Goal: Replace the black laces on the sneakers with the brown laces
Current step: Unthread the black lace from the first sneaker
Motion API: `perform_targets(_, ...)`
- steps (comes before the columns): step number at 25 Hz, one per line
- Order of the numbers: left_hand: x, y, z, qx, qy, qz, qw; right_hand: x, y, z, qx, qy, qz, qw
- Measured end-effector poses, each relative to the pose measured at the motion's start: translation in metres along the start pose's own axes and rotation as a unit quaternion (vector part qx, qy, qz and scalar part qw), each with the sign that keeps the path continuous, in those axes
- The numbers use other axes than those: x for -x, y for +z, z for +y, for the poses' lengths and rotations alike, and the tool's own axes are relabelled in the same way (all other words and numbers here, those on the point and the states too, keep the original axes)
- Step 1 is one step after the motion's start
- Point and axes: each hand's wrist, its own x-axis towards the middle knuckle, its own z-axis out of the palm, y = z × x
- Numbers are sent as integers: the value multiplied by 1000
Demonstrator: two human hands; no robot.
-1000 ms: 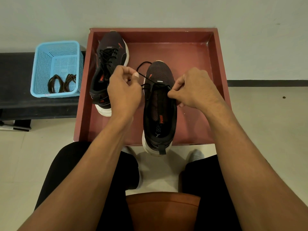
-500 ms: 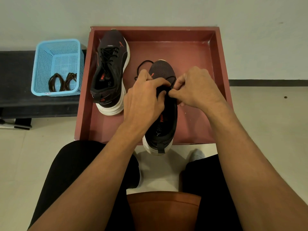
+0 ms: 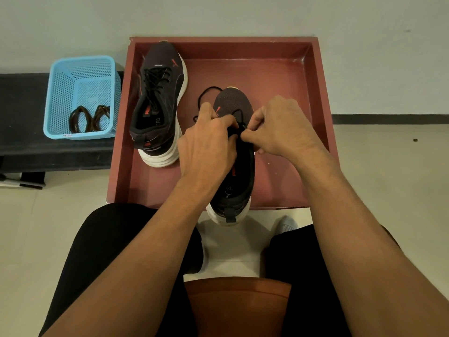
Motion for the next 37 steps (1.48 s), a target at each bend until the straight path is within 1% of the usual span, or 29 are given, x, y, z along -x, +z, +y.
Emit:
perform_targets(5, -1, -2, -4, 20, -4, 8, 1000, 1, -1, -1, -13, 10, -4, 1000)
perform_targets(9, -9, -4, -13, 65, -51, 27, 996, 0, -2, -1, -14, 12, -7, 1000)
perform_targets(11, -14, -4, -19, 123, -85, 29, 988, 1, -3, 0, -16, 15, -9, 1000)
perform_targets(16, -27, -11, -38, 307, -184, 66, 932, 1, -5, 1, -20, 17, -11, 1000)
perform_targets(20, -25, -15, -37, 387, -220, 83, 892, 2, -6, 1, -16, 13, -14, 1000)
perform_targets(22, -26, -16, -34, 432, -227, 64, 871, 2, -7, 1, -14, 15, -16, 1000)
perform_targets(23, -25, -15, -33, 445, -225, 45, 865, 2, -8, 1, -12, 16, -16, 1000)
perform_targets(24, -24, -15, -32, 445, -220, 27, 868, 2, -8, 2, -11, 16, -15, 1000)
perform_targets(25, -23, -13, -31, 424, -208, 17, 881, 2, -8, 1, -11, 17, -15, 1000)
perform_targets(27, -20, -11, -31, 319, -159, 11, 934, 2, -6, 2, -12, 19, -14, 1000)
perform_targets(28, -17, -11, -30, 263, -137, 7, 955, 3, -5, 2, -12, 17, -8, 1000)
perform_targets(29, -14, -11, -30, 222, -121, -1, 968, 3, -4, 2, -10, 10, 4, 1000)
perform_targets(32, -9, -8, -30, 170, -120, -23, 978, -2, 3, -2, 18, -51, 42, 998)
perform_targets(35, -8, -8, -28, 163, -143, -24, 976, -6, 16, -8, 49, -107, 40, 992)
perform_targets(37, -8, -8, -26, 168, -150, -19, 974, -7, 22, -10, 60, -120, 50, 990)
